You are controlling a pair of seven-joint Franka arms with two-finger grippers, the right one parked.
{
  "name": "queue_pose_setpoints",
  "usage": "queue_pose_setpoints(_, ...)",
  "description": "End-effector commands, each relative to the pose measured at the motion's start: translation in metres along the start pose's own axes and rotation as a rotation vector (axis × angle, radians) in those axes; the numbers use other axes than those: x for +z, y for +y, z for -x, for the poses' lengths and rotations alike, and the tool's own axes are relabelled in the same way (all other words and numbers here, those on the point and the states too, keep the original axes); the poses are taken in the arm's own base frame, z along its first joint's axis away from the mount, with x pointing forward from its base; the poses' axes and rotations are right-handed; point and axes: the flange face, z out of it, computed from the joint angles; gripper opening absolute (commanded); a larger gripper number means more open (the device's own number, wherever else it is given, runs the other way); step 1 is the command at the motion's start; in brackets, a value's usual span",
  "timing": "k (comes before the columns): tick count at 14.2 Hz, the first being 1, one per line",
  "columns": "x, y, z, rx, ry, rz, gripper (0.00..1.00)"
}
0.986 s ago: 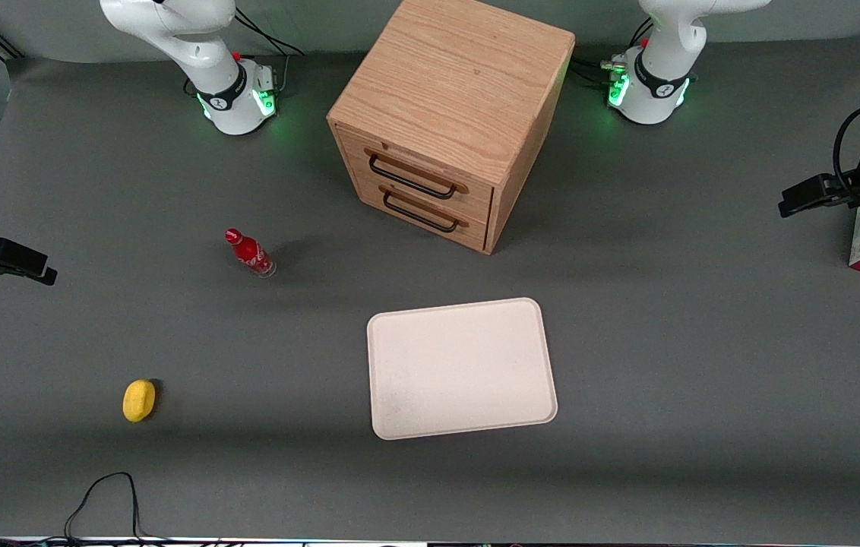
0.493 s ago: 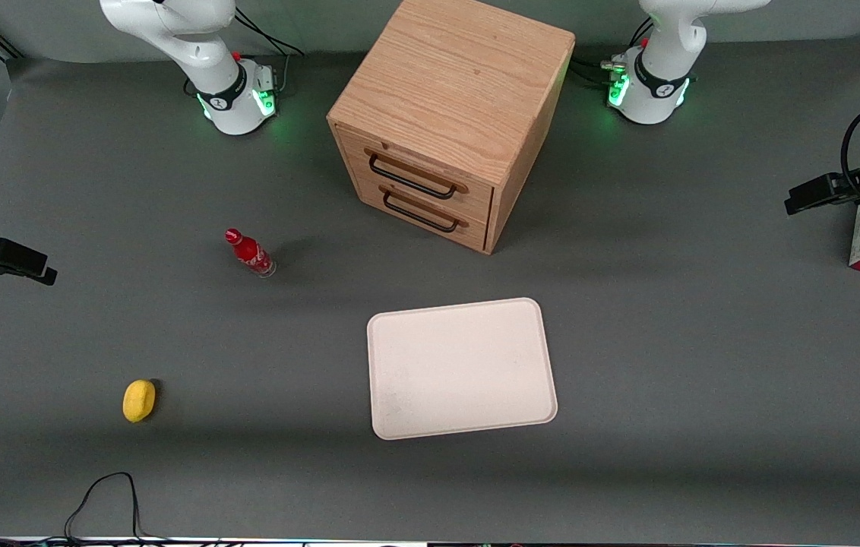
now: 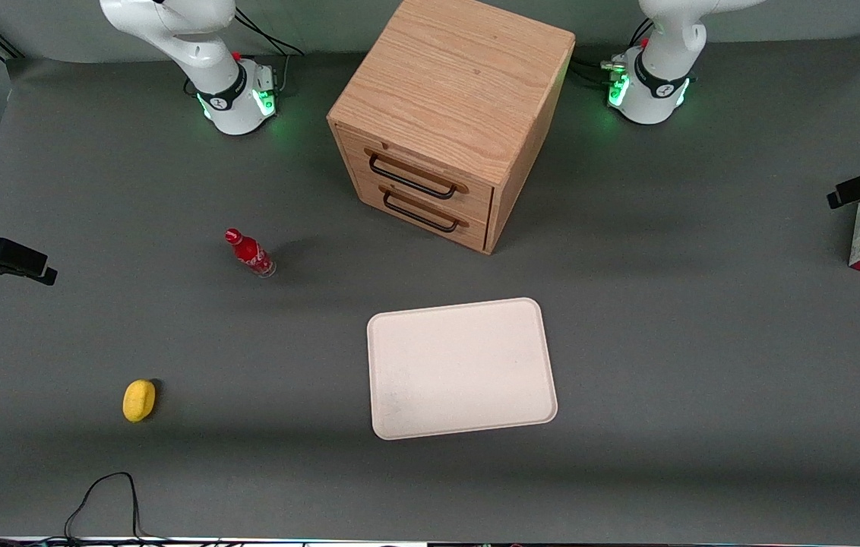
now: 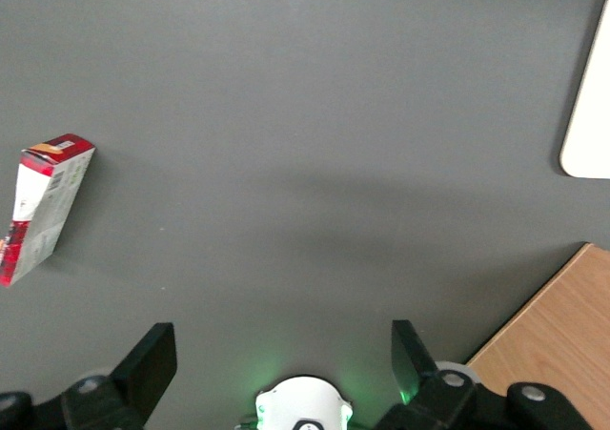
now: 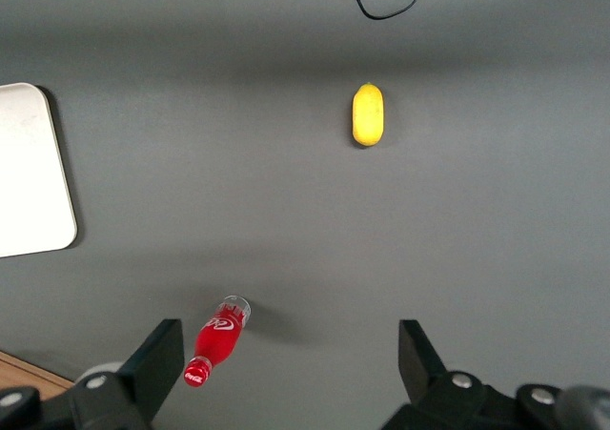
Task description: Place red cookie box on tray
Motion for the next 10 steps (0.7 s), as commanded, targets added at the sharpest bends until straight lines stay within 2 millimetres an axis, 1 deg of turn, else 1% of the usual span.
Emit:
queue_pose_setpoints(1,0.008,-0.057,-0.003,0.069,-0.020,0.012,1.00)
queue_pose_setpoints(2,0.012,-0.083,-0.003,0.084,-0.011,0.014,1.00)
queue_pose_setpoints(3,0.020,-0.107,-0.006,0.095,-0.017,0.002,1.00)
queue_pose_setpoints(4,0.023,-0.130,-0.004,0.117,-0.021,-0.019,1.00)
queue_pose_setpoints(5,0.031,-0.162,-0.003,0.146,-0.029,-0.031,1.00)
queue_pose_setpoints(6,0.035,-0.192,0.000,0.187,-0.014,-0.032,1.00)
queue_pose_setpoints(8,0.041,-0.235,0.007,0.263,0.005,-0.056,1.00)
queue_pose_setpoints(9,0.043,-0.254,0.011,0.316,0.009,-0.061,1.00)
queue_pose_setpoints(10,0.052,-0.271,0.013,0.340,0.010,-0.053,1.00)
